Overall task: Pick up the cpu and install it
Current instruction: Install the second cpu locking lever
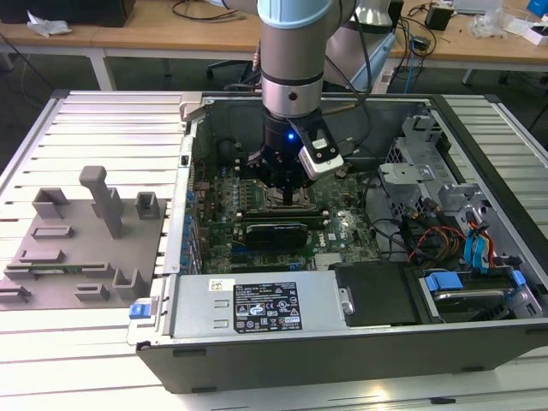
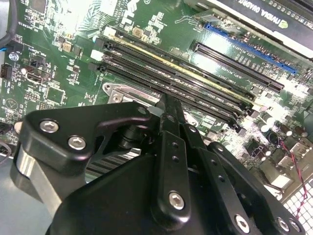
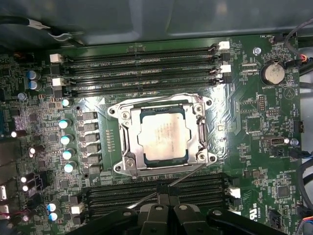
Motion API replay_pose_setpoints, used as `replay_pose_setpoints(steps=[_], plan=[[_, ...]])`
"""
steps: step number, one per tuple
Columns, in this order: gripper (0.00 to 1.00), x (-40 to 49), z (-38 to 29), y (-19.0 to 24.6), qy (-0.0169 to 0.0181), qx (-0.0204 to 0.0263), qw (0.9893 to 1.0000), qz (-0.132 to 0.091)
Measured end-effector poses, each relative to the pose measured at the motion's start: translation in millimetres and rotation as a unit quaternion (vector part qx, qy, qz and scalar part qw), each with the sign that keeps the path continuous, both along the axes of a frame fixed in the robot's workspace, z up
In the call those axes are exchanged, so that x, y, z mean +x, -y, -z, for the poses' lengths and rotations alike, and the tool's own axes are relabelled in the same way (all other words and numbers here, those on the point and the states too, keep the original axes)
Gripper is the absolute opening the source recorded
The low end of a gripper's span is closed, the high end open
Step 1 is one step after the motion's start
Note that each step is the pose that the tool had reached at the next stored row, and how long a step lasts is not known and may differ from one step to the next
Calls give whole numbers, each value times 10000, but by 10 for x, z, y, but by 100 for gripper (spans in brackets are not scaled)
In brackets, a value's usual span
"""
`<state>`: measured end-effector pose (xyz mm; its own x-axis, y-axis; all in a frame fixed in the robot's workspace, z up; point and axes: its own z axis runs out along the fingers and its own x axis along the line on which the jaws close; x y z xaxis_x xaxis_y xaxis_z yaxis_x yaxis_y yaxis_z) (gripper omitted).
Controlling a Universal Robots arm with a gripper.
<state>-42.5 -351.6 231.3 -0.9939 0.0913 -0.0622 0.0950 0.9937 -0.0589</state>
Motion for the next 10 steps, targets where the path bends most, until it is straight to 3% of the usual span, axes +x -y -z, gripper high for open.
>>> replay_pose_setpoints(steps=[6, 10], plan=[[11, -20, 39, 1, 0, -1, 10000, 0], [11, -83, 64, 0, 2, 2, 10000, 0]])
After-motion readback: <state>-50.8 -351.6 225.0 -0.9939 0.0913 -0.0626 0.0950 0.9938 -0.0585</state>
